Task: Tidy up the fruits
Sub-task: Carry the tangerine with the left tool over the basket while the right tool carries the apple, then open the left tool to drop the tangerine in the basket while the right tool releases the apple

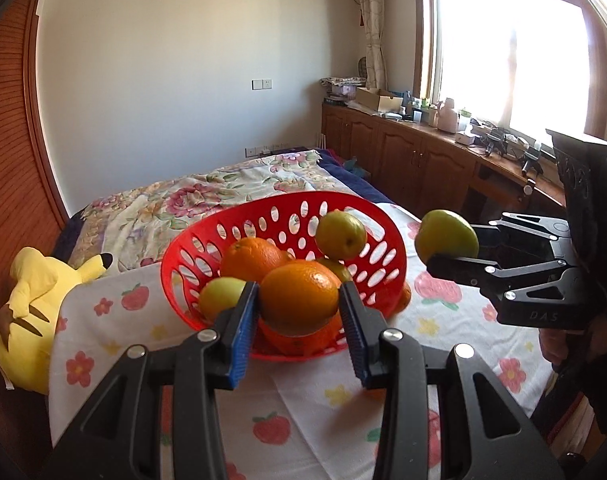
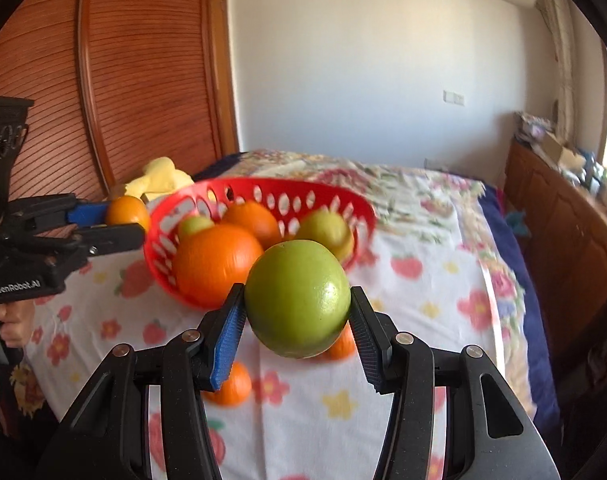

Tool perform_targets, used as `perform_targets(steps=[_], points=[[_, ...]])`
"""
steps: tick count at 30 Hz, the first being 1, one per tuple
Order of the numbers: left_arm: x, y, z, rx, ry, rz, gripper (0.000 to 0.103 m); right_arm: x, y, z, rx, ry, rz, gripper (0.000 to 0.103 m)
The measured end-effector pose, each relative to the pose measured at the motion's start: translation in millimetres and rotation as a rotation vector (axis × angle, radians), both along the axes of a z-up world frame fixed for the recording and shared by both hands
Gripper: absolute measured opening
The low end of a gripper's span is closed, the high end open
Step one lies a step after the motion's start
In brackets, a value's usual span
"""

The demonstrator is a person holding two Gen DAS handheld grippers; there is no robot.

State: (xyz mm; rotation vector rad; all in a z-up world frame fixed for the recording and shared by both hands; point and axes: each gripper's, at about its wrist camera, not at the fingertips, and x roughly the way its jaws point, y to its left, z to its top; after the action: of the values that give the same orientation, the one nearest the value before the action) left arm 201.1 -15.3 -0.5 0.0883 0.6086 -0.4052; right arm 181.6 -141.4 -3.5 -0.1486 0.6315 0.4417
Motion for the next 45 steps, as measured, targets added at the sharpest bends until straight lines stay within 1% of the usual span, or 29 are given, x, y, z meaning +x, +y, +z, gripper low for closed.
perform_targets(steps=[4,10,16,22,24,26,32,34,35,37,40,45], points=[[17.9,-1.7,8.6,0.022,-0.013,0.007,0.039,18.0,16.3,7.1,-0.029,-0.037,0.048,0.052],[45.3,-8.9,17.0,0.041,-0.02,0.011,0.039,43.5,33.3,-3.7,-0.059,-0.017,0.098,0.052],[73.4,-17.5,11.4,0.051,0.013,-0.002,0.039,61.4,30.1,-23.1,-0.041,0.033,0.099,0.052],[99.0,-25.1,2.3,0.052,0.051,0.001,0.039,67.4,27.3,-28.3,-0.013,0.063,0.103,0.052],[106.6,-27.0,-1.1,0.032,0.082,-0.016,0.04,67.9,28.2,-30.9,-0.013,0.074,0.114,0.052],[112.0,-29.0,-2.5,0.031,0.093,-0.02,0.04,68.7,29.3,-34.2,-0.015,0.083,0.122,0.052],[121.9,-40.0,-7.6,0.061,0.111,-0.026,0.04,70.4,28.4,-35.7,-0.001,0.087,0.119,0.052],[123.6,-42.6,-9.7,0.067,0.119,-0.032,0.04,68.8,28.3,-34.5,0.001,0.074,0.108,0.053],[124.9,-44.3,-10.8,0.072,0.121,-0.032,0.04,68.0,26.4,-32.3,0.01,0.068,0.099,0.055],[125.7,-47.4,-11.7,0.08,0.12,-0.034,0.039,67.6,23.4,-29.2,0.028,0.064,0.096,0.055],[125.7,-51.7,-13.5,0.094,0.118,-0.037,0.038,66.7,20.0,-27.2,0.024,0.055,0.086,0.055],[123.6,-49.4,-17.3,0.087,0.121,-0.024,0.038,63.9,9.5,-26.2,0.036,0.043,0.059,0.055]])
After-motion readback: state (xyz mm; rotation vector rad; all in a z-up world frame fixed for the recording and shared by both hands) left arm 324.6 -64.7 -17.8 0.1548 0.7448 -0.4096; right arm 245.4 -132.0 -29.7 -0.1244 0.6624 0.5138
